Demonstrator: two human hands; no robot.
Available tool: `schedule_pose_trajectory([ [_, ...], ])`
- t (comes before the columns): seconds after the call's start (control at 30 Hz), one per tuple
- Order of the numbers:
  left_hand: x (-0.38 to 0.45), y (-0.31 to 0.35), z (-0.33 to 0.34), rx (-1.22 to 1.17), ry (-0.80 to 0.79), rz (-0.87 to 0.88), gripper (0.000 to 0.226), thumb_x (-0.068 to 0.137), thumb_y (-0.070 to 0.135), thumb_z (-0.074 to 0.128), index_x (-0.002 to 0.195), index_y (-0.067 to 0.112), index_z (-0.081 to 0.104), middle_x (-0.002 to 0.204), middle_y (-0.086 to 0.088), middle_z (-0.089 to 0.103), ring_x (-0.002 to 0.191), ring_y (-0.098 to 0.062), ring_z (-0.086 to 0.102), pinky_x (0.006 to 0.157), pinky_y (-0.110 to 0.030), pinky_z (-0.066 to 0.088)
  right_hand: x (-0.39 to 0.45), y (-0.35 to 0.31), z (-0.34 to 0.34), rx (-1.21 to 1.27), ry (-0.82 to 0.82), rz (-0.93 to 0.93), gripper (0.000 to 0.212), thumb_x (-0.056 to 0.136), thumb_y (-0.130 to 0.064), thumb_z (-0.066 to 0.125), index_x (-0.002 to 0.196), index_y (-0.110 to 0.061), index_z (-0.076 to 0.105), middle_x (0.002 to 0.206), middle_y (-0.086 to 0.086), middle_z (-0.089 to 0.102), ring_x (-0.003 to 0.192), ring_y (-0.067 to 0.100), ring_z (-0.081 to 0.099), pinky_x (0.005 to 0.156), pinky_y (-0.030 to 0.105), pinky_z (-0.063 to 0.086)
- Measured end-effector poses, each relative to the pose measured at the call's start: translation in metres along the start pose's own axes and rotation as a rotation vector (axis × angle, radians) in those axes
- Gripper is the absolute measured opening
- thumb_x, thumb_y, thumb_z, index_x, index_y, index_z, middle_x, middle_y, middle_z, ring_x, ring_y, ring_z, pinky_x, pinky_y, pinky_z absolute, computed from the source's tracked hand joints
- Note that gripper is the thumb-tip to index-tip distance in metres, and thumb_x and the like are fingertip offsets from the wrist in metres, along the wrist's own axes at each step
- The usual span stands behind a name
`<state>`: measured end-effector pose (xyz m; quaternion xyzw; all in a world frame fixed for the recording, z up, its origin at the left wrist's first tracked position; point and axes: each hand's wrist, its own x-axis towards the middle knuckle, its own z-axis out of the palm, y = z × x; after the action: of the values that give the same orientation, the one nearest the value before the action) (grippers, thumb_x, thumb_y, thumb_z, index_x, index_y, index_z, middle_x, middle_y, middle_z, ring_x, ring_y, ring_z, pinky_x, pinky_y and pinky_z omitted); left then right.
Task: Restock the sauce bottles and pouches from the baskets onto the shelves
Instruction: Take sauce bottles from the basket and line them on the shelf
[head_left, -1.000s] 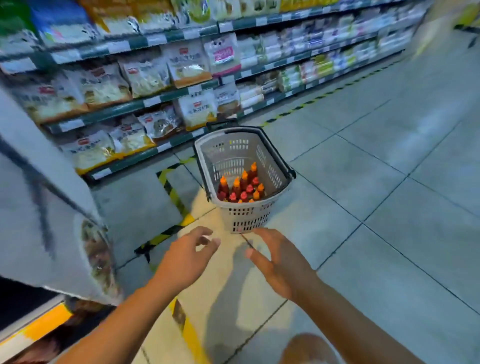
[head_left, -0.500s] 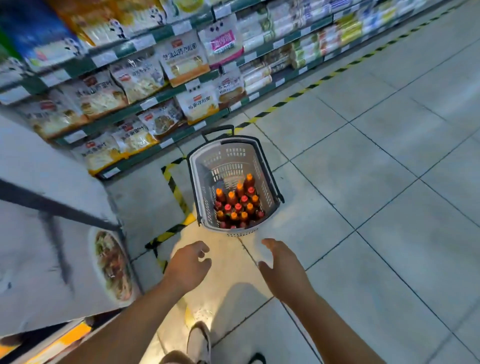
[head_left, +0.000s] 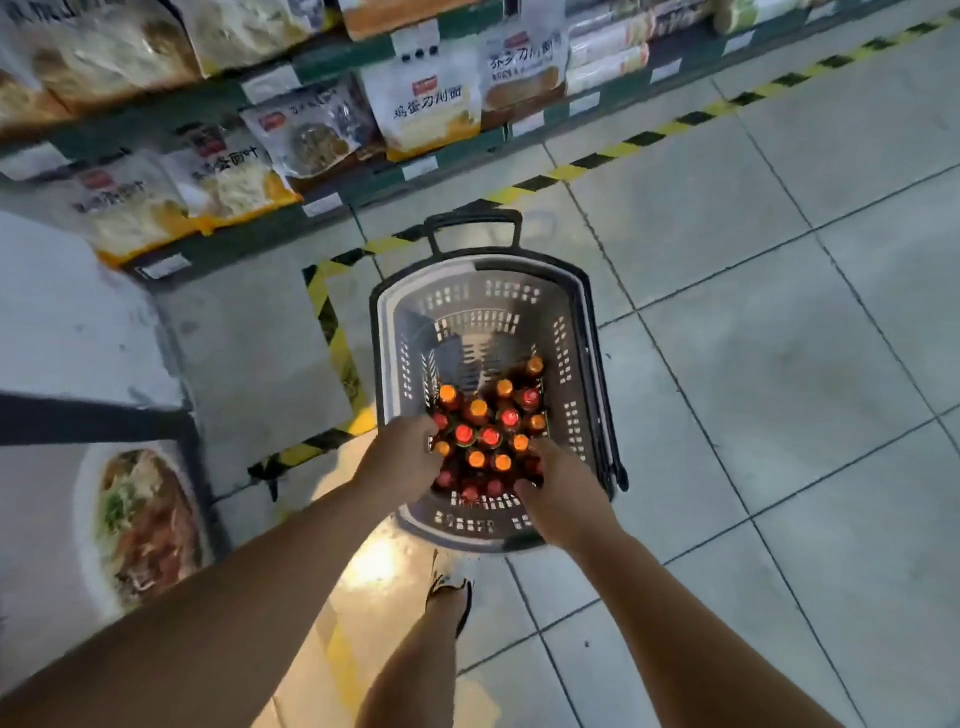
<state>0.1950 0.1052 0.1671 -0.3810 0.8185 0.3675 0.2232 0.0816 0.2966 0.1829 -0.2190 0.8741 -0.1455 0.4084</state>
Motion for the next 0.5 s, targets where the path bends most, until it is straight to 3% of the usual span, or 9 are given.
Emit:
schedule_pose_trajectory([
  [0.07, 0.051, -0.005, 0.003, 0.004, -0.032, 0.002, 0.012, 0.09, 0.009, 0.059, 0.1, 0.003, 0.063, 0.101, -0.024, 0.06, 0.094, -0.041, 0.06, 0.076, -0.044, 0.048, 0.051, -0.003, 0.009, -0.052, -0.044, -0.002, 0.046, 0.093, -0.028, 0.064, 0.137, -0.026, 0.053, 0.125, 0.005, 0.062, 0.114, 0.028, 0.062, 0.092, 0.039, 0.054],
  [0.23, 0.15, -0.016, 0.028, 0.022, -0.073, -0.043, 0.039, 0.092, 0.009, 0.062, 0.131, 0.013, 0.06, 0.122, -0.015, 0.061, 0.104, -0.035, 0.064, 0.073, -0.035, 0.05, 0.16, -0.007, 0.044, -0.121, -0.113, 0.032, 0.041, 0.095, -0.033, 0.061, 0.135, -0.03, 0.054, 0.125, 0.005, 0.066, 0.113, 0.03, 0.065, 0.09, 0.041, 0.055],
  [0.33, 0.188, -0.028, 0.05, 0.108, -0.105, -0.068, 0.049, 0.09, 0.007, 0.065, 0.136, 0.017, 0.053, 0.121, -0.016, 0.059, 0.107, -0.034, 0.061, 0.072, -0.034, 0.043, 0.204, -0.014, 0.073, -0.144, -0.145, 0.05, 0.042, 0.095, -0.03, 0.061, 0.136, -0.031, 0.053, 0.125, 0.005, 0.067, 0.113, 0.031, 0.066, 0.092, 0.043, 0.055],
  [0.5, 0.227, -0.046, 0.082, 0.222, -0.139, -0.028, 0.047, 0.091, 0.003, 0.061, 0.136, 0.016, 0.052, 0.116, -0.015, 0.061, 0.105, -0.035, 0.063, 0.076, -0.038, 0.046, 0.244, -0.016, 0.118, -0.321, -0.225, 0.115, 0.05, 0.099, -0.024, 0.06, 0.145, -0.034, 0.045, 0.13, 0.008, 0.06, 0.121, 0.037, 0.059, 0.094, 0.055, 0.055],
])
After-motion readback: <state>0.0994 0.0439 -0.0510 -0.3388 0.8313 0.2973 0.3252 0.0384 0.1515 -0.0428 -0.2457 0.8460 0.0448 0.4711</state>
